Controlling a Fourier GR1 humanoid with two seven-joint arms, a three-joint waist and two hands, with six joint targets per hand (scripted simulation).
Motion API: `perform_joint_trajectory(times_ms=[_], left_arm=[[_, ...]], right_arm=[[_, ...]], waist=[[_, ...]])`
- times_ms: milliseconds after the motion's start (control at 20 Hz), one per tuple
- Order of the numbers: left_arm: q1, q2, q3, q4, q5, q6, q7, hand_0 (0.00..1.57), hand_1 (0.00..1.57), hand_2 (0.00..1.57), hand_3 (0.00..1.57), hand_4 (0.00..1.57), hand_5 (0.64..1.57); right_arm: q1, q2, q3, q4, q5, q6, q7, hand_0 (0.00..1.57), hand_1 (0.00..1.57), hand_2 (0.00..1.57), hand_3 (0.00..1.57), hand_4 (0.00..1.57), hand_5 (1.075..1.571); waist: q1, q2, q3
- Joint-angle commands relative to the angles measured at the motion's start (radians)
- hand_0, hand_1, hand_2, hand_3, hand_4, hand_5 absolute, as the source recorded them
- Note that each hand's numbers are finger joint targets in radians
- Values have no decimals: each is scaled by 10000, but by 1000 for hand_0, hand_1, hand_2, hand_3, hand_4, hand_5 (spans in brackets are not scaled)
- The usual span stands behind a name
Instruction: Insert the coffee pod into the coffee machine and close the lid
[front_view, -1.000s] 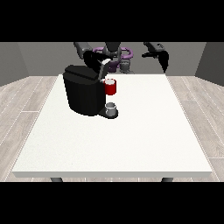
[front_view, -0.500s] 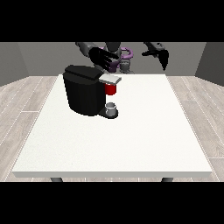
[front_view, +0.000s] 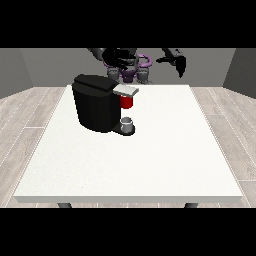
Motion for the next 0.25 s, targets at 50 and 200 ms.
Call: perform_joint_trajectory(times_ms=[50,200], left_arm=[[-178,-214,84,721,-229,511,-149,0,0,0,0,192,1571],[544,32,311,586,-87,442,86,0,0,0,0,192,1571]], right_arm=[[1952,239,1441,-1010,-1677,-488,-648,0,0,0,0,286,1571],[3254,245,1264,-1287,-1680,-367,-619,0,0,0,0,157,1571]], waist=[[-647,-541,3],[-1157,-1215,4]])
